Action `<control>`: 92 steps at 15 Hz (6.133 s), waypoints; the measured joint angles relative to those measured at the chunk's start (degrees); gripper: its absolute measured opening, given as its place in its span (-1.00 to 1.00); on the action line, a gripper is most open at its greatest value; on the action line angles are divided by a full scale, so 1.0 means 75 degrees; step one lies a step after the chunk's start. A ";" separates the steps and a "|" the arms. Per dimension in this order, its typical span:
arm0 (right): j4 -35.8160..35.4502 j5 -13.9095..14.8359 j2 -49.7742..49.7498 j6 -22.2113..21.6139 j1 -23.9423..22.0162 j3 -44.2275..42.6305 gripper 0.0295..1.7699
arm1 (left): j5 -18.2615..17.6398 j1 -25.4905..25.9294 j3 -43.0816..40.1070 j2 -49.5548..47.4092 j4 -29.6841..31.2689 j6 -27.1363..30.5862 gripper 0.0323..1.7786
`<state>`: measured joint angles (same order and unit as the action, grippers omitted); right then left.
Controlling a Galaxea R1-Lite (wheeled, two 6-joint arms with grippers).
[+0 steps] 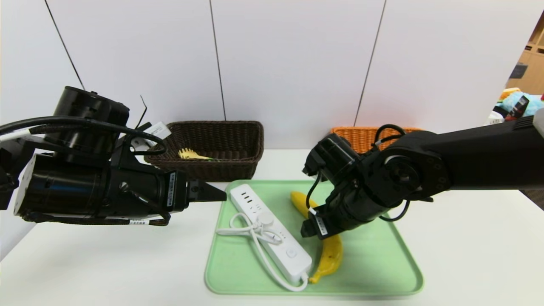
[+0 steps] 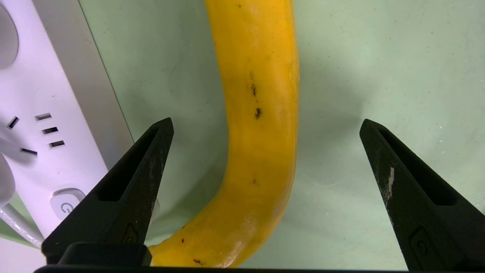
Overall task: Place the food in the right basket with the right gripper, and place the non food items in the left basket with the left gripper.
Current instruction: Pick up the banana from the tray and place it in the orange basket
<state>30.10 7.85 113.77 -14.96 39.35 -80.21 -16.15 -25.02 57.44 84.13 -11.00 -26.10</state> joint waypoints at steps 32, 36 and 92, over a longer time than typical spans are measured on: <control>-0.1474 -0.0011 -0.2414 0.0930 -0.2576 0.0288 -0.53 | 0.0000 0.0007 0.0007 -0.0101 0.0008 0.0000 0.90; -0.1497 -0.0063 -0.2513 0.1977 -0.3223 0.0380 -0.53 | 0.0000 0.0010 0.0007 -0.0086 0.0008 0.0000 0.90; -0.1477 -0.0805 0.2016 1.2096 -0.4710 -0.3556 -0.53 | 0.0008 0.0018 -0.0262 0.0362 0.0582 -0.0037 0.90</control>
<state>19.02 1.82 128.89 75.76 4.02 -106.89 -16.09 -24.88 55.48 86.85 -6.63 -26.38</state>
